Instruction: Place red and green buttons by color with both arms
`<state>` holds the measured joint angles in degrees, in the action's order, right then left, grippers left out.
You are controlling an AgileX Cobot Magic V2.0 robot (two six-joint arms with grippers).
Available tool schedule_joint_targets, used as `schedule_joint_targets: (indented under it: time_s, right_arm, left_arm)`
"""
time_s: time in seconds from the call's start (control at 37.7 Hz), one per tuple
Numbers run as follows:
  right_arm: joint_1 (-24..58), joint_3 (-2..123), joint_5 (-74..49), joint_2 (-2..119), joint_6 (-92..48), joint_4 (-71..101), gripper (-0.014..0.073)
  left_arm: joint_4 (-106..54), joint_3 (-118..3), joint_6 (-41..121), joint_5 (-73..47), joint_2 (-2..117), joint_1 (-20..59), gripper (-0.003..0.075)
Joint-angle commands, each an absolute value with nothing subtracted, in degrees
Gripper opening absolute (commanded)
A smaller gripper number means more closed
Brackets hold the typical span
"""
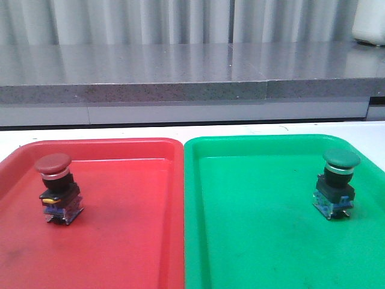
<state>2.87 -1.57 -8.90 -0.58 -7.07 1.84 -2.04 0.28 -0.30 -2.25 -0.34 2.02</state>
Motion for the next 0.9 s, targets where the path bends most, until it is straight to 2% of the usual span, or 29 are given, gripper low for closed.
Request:
schedule_joint_targets:
  time_s: [0.0, 0.87]
  right_arm:
    - [2.5, -1.17, -2.62, -1.52, -7.69, 1.46, -0.007]
    - [2.5, -1.22, 0.42, -1.53, 1.66, 0.0, -0.007]
  left_arm:
    - [-2.5, 1.69, -0.99, 2.72, -1.2, 1.98, -0.002]
    - [-2.5, 1.69, -0.99, 2.72, -1.2, 1.98, -0.002]
